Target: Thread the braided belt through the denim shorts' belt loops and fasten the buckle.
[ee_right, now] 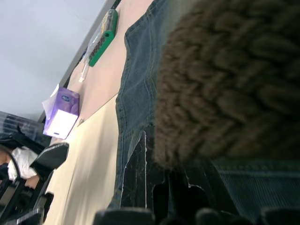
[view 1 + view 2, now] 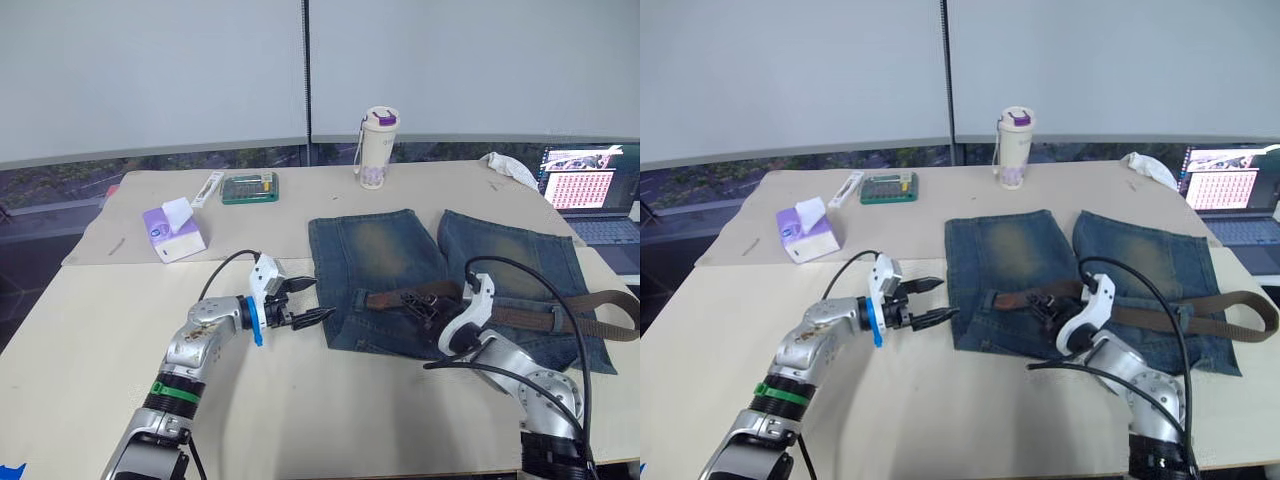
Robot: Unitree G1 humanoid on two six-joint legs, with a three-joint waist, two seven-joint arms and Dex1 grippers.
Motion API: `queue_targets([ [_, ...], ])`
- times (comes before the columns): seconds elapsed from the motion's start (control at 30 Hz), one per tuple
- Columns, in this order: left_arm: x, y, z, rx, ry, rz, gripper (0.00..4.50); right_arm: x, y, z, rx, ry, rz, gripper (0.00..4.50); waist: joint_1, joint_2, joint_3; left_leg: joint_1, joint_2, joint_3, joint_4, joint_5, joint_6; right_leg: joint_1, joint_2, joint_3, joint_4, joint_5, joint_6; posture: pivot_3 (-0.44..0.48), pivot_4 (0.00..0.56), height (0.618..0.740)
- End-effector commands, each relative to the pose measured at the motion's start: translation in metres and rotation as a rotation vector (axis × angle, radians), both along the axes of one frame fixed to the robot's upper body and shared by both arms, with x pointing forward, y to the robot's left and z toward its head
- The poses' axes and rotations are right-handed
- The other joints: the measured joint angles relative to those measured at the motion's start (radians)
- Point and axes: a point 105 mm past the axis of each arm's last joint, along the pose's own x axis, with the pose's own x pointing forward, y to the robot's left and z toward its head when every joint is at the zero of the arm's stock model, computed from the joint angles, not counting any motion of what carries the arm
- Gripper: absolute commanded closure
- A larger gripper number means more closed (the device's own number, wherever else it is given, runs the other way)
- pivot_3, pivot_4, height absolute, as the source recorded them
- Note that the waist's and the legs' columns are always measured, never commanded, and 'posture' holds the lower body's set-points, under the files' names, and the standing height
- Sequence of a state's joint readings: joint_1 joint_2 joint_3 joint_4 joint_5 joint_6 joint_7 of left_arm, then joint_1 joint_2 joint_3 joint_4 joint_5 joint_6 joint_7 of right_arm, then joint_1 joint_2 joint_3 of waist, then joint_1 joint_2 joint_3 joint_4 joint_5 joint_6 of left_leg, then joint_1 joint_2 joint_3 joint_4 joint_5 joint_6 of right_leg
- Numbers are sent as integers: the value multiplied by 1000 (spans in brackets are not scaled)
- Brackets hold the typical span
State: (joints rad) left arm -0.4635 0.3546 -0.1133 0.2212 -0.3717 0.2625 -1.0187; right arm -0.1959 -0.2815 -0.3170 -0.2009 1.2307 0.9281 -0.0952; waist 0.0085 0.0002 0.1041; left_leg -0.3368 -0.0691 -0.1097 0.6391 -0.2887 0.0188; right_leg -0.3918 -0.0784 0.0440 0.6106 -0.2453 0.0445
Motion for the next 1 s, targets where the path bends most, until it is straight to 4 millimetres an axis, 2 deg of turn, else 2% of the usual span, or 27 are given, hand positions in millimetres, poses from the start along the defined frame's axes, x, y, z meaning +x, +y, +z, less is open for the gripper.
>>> queue_targets([
  [0.03, -2, -2, -1, 9, -18, -9, 42, 4, 15, 7, 7, -14, 40, 4500, -3, 0, 0, 0, 0, 0, 0, 0, 0, 0, 0, 0, 0, 0, 0, 0, 150, 740],
  [0.27, 0, -1, -8, -14, 16, 21, 42, 12, 48, -6, 4, 2, 87, 4500, -12, 0, 0, 0, 0, 0, 0, 0, 0, 0, 1, 0, 1, 0, 0, 0, 150, 740],
  [0.4, 3, 0, -8, -36, 25, 52, 42, 16, 60, -13, 19, -8, 87, 4500, -16, 0, 0, 1, 0, 0, 0, 0, 0, -1, 2, -1, 1, 0, 0, 0, 150, 740],
  [0.53, 5, 2, -9, -73, 57, 91, 42, 17, 74, -7, 76, -71, 123, 4500, -27, 0, -1, 1, 2, 0, 0, 0, 0, 0, 2, -1, 1, 0, 0, 0, 150, 740],
  [0.63, 7, 2, -12, -83, 69, 106, 42, 13, 85, -10, 94, -73, 173, 4500, -29, 1, -1, 2, 3, 0, 0, 0, 0, -1, 4, -1, 2, 0, 0, 0, 150, 740],
  [0.73, 8, 1, -11, -106, 83, 121, 42, 15, 88, -21, -3, -54, 184, 4500, -31, 1, -1, 2, 4, 0, 0, 0, 0, -1, 4, -1, 2, 0, 0, 0, 150, 740],
  [0.87, 9, 0, -9, -107, 83, 128, 42, 17, 82, -44, -177, 22, 167, 4500, -33, -2, -5, 2, 4, 0, 0, 0, 0, -1, 4, -1, 2, 0, 0, 0, 150, 740],
  [1.0, 10, 0, -9, -111, 87, 131, 42, 16, 88, -46, -148, 36, 184, 4500, -29, -5, -8, 3, 4, 0, 0, 0, 0, 0, 3, -1, 2, 0, 0, 0, 150, 740],
])
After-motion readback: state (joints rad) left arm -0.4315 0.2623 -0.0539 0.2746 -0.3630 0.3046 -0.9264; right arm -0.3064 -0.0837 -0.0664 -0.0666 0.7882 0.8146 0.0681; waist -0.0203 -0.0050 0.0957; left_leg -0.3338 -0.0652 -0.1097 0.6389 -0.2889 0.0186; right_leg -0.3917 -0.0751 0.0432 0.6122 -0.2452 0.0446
